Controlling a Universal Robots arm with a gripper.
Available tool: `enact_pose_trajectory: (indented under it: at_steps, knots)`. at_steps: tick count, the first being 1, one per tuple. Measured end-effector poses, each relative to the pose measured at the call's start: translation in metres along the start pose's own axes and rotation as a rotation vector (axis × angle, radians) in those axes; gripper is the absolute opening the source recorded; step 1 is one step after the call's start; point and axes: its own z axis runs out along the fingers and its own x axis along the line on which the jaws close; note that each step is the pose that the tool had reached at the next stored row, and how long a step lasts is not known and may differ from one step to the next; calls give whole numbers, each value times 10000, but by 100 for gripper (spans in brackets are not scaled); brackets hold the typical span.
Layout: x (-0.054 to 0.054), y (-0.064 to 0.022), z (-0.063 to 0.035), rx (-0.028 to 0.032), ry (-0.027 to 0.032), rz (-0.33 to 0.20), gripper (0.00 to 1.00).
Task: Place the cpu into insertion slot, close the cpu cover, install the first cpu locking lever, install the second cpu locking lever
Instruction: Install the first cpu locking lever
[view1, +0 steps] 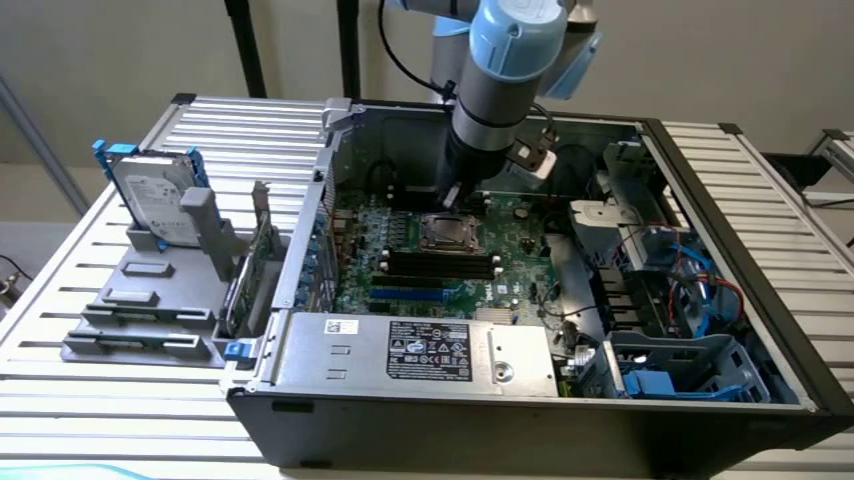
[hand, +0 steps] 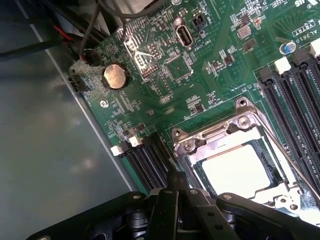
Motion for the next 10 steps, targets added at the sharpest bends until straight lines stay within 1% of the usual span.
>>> enact_pose_trajectory:
  at_steps: [2, 6, 10]
  knots:
    - [-22, -10, -4, 6, -6, -24, 11]
    - [-95, -117, -7, 7, 11, -33, 11]
    - [-115, -168, -9, 7, 11, -32, 11]
